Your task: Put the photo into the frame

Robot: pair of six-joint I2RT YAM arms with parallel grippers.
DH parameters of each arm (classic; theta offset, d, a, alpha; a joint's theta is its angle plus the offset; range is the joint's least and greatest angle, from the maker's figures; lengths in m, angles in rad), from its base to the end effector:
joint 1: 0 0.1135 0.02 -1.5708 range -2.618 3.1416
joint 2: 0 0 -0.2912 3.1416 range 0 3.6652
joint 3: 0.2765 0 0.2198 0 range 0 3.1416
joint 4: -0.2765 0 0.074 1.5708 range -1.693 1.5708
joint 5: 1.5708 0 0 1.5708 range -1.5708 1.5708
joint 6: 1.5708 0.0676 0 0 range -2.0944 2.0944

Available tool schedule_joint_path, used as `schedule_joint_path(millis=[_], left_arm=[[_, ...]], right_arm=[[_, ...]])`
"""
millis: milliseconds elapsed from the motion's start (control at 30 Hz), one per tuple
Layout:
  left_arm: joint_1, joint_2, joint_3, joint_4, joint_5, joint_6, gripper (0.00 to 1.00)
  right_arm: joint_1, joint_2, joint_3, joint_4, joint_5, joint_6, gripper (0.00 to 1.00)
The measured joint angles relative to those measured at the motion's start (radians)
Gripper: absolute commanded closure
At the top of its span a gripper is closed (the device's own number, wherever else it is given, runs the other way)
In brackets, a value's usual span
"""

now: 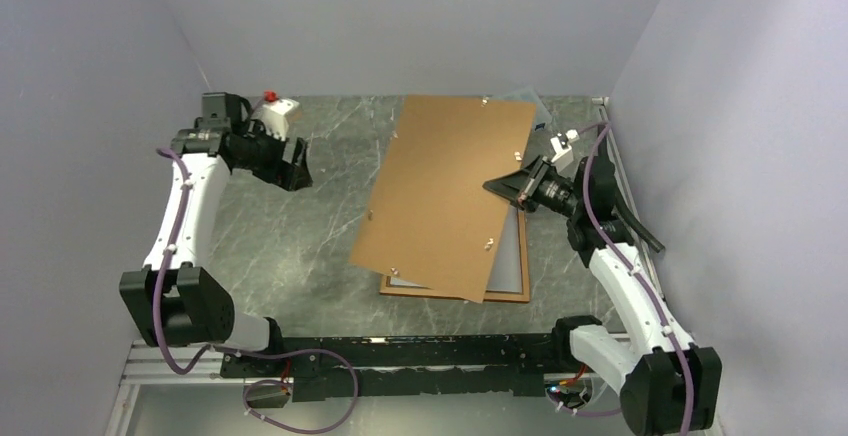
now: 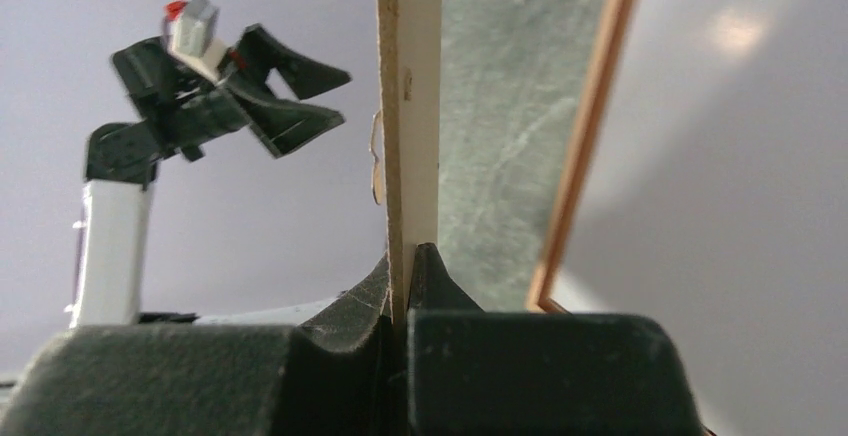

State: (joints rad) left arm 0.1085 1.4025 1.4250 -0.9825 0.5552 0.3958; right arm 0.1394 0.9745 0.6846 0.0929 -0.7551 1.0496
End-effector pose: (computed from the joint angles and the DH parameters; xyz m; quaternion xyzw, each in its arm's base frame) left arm 0.2590 -0.0076 0.3577 0.2129 0.8960 -0.1810 0.3452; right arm 0.1887 0.0733 0.3274 0.1060 0.7484 0.5663 0.3287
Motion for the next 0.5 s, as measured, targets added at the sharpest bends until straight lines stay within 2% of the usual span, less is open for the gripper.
schedule_joint_path(millis=[300, 500], left_arm=[[-0.203, 0.055, -0.074, 0.097, -0.05, -0.016, 0.14], [-0.257, 0.148, -0.096, 0.152, -0.067, -0.029, 0.18]], right_arm=[[-0.188, -0.015, 0.073, -0.415, -0.063, -0.258, 1.0], [-0.249, 0.081, 0.137, -0.494, -0.103, -0.364, 1.0]])
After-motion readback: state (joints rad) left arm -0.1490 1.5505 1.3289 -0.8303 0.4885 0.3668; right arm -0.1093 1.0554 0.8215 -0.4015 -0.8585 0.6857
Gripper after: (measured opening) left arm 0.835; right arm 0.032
